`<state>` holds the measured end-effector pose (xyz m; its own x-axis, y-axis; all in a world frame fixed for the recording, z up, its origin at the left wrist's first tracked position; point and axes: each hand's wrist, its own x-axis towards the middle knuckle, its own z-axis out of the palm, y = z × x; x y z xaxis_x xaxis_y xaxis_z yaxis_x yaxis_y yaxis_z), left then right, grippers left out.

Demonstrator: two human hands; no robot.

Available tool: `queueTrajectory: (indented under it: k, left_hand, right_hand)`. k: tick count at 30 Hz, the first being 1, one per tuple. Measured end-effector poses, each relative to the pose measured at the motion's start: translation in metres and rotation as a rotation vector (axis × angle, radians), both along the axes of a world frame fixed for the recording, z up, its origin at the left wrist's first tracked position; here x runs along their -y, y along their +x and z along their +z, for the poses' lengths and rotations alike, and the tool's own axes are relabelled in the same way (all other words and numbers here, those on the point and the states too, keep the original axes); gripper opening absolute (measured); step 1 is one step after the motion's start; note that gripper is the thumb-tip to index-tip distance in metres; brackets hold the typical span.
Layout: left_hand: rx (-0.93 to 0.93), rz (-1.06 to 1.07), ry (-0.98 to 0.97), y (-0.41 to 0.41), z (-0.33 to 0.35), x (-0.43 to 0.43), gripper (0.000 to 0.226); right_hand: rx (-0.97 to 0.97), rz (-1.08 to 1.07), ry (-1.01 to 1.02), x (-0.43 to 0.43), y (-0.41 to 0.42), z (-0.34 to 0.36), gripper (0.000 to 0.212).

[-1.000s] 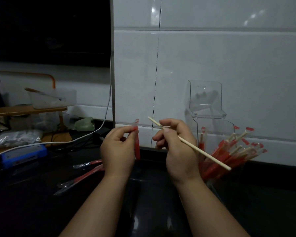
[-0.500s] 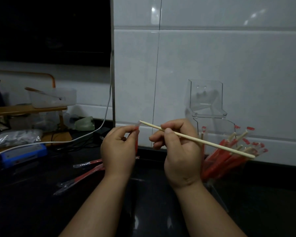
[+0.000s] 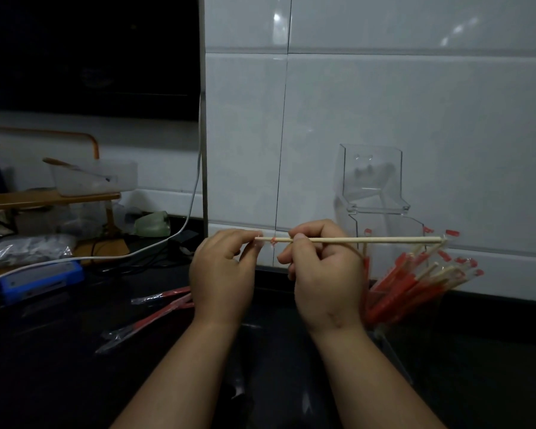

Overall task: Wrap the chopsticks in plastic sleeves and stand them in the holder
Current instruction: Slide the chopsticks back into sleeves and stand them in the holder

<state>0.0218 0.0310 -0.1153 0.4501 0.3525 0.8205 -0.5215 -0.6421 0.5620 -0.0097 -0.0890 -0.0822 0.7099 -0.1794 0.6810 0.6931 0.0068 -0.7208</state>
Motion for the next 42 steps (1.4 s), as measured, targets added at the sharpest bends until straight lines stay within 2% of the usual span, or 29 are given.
queueTrajectory:
  k: [6,10,15,21,23,29,32,34,37,39,42]
  left_hand:
    - [-0.028,0.034,-0.023,-0.002,0.001,0.001,0.007]
    - [-0.059,0.068,-0.021,-0.006,0.003,0.004,0.002]
    - [-0.065,0.005,-0.039,-0.004,0.003,0.007,0.019]
    - [0.066,0.082,0.181,-0.003,0.0,0.003,0.022]
    - [0.103,0.093,0.219,0.0,0.0,0.002,0.025]
    - [0.21,0.145,0.299,-0.001,0.0,0.003,0.017]
    - [0.163,0.189,0.274,0.001,-0.001,0.001,0.013]
    - [0.08,0.216,0.229,0.002,-0.003,-0.002,0.012]
    - [-0.038,0.247,0.191,0.005,-0.006,-0.004,0.007]
    - [-0.068,0.258,0.19,0.006,-0.007,-0.005,0.008]
    - [-0.015,0.237,0.21,0.003,-0.006,-0.003,0.009]
  right_hand:
    - [0.025,-0.172,-0.023,0.003,0.002,-0.001,0.014]
    - [0.002,-0.184,-0.016,0.004,0.001,0.001,0.013]
    - [-0.029,-0.114,-0.023,0.004,0.0,0.0,0.025]
    - [-0.063,-0.069,-0.04,0.005,0.002,0.0,0.025]
    - [-0.073,-0.062,-0.042,0.004,0.002,0.0,0.024]
    - [-0.039,-0.048,-0.095,0.003,0.005,-0.001,0.024]
    - [-0.01,-0.007,0.019,0.002,0.002,0.001,0.019]
    - [0.038,-0.018,0.146,0.004,0.003,0.0,0.041]
    - [0.099,-0.022,0.259,0.006,0.002,0.0,0.054]
    - [0.082,-0.026,0.28,0.005,0.002,0.0,0.052]
    - [0.062,-0.024,0.197,0.005,0.008,-0.001,0.033]
